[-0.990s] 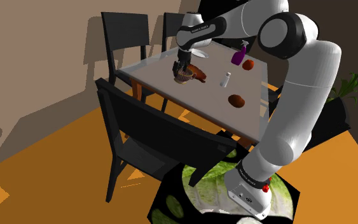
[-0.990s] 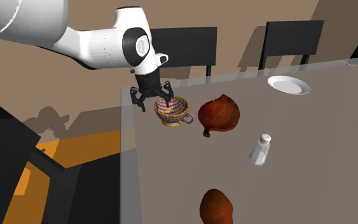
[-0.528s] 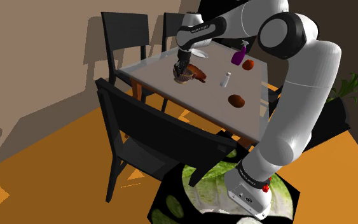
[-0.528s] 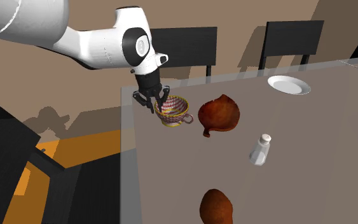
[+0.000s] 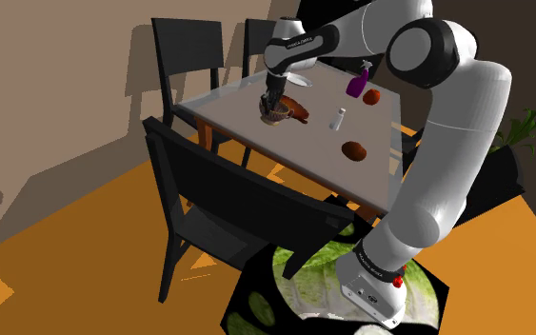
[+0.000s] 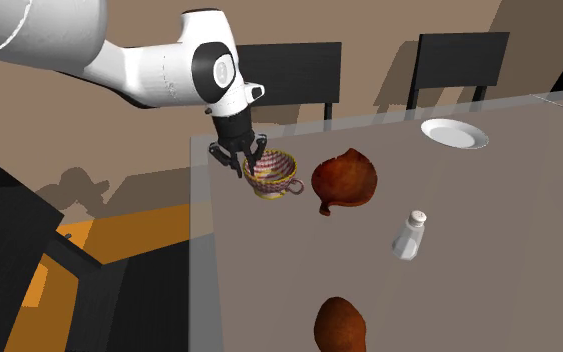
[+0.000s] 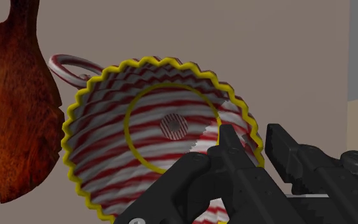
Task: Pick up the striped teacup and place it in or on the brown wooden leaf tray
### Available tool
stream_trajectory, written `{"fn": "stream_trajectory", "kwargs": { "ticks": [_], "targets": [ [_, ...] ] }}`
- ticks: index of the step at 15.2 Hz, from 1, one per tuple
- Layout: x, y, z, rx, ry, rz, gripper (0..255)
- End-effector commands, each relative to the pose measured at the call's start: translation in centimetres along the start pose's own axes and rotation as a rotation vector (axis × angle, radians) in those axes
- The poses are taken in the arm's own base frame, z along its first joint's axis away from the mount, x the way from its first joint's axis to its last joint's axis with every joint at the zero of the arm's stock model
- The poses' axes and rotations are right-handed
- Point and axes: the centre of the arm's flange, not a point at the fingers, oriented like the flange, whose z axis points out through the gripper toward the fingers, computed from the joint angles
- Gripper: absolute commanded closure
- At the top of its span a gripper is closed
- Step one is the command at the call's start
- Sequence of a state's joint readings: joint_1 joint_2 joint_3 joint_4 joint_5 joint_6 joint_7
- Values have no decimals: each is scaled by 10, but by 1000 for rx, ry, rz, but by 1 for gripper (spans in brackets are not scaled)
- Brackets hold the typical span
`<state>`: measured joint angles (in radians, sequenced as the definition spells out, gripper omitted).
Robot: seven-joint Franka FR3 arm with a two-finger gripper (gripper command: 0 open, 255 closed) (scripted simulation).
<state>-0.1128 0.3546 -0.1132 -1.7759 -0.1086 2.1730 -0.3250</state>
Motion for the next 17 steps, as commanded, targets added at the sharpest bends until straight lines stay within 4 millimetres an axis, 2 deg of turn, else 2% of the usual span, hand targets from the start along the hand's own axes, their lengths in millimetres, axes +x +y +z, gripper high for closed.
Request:
{"fn": "stream_trajectory", "kwargs": {
  "ticks": [1, 17],
  "targets": [
    [0, 1, -8, 0, 0, 0, 255],
    [0, 13, -92, 0, 0, 0, 255]
  ]
}}
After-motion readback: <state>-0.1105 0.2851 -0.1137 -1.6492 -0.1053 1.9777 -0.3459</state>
